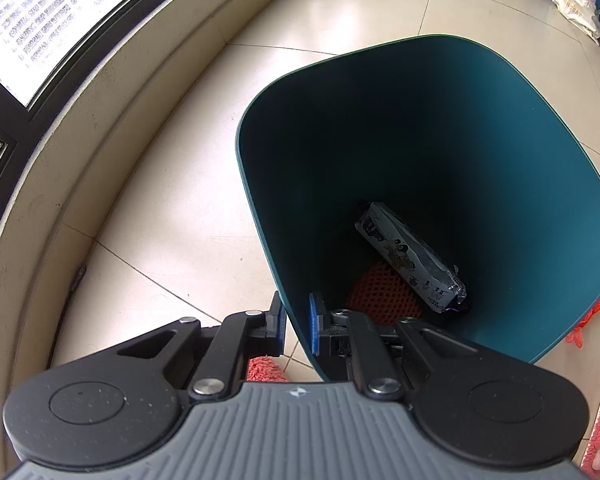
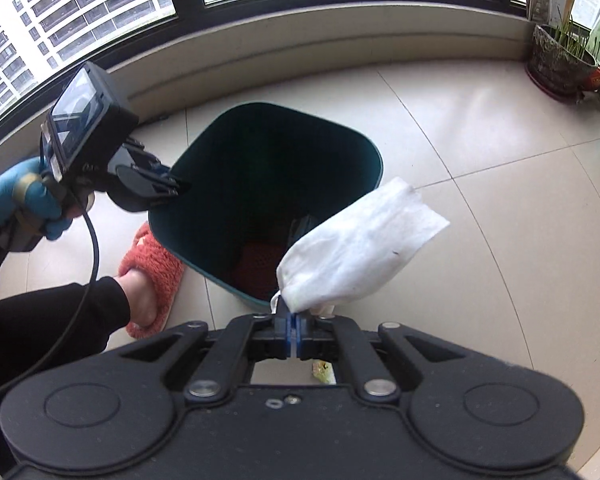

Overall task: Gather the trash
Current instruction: 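Grasp the white tissue with the right gripper and lift it, then lower the tissue into the bin and open the right gripper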

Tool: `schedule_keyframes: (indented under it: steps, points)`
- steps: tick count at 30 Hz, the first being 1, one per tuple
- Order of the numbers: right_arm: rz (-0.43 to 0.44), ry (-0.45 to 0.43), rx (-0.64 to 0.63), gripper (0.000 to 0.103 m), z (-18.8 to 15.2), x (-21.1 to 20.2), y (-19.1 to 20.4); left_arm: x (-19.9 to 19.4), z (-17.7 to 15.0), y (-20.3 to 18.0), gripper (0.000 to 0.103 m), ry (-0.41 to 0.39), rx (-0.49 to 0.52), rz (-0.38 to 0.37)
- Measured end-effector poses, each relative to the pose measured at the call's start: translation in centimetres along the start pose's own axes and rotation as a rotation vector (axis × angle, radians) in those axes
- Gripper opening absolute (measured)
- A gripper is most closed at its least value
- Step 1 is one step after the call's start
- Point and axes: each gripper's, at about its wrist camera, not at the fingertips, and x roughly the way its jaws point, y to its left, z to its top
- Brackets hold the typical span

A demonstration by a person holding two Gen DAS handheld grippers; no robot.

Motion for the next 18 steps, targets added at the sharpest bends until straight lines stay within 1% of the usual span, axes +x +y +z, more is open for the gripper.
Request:
schedule_keyframes:
  steps: [2,8,12,14,15,16,18]
  points:
    - [-0.004,0.001,-0.004,0.002,1.4,1.2,0.7,0.0,0.0,-0.1,0.011,0.0,-0.002,0.0]
    - [0.035,0.044,-0.013,0.002,4.1,5.5,2.2,0.1,-0.2,0.0,0.011,-0.004,-0.009,-0.012]
    - [0.029,0.091,-0.007,0.002,5.3,9.9,2.2,0.1,-0.2,0.3,0.011,-0.007,-0.009,-0.023]
    - [0.021,0.115,0.004,0.002,5.5,12.0,2.1,0.0,-0.2,0.4,0.011,-0.006,-0.007,-0.026]
    - [0.005,0.131,-0.001,0.002,5.2,13.8,2.5,0.0,-0.1,0.5,0.011,-0.007,-0.006,-0.028]
    - [-0.013,0.146,0.01,0.002,5.4,15.0,2.3,0.0,-0.1,0.6,0.011,-0.008,-0.007,-0.03]
    - [-0.005,0.172,0.039,0.002,5.6,17.3,1.9,-0.1,-0.2,0.6,0.011,-0.01,-0.006,-0.032]
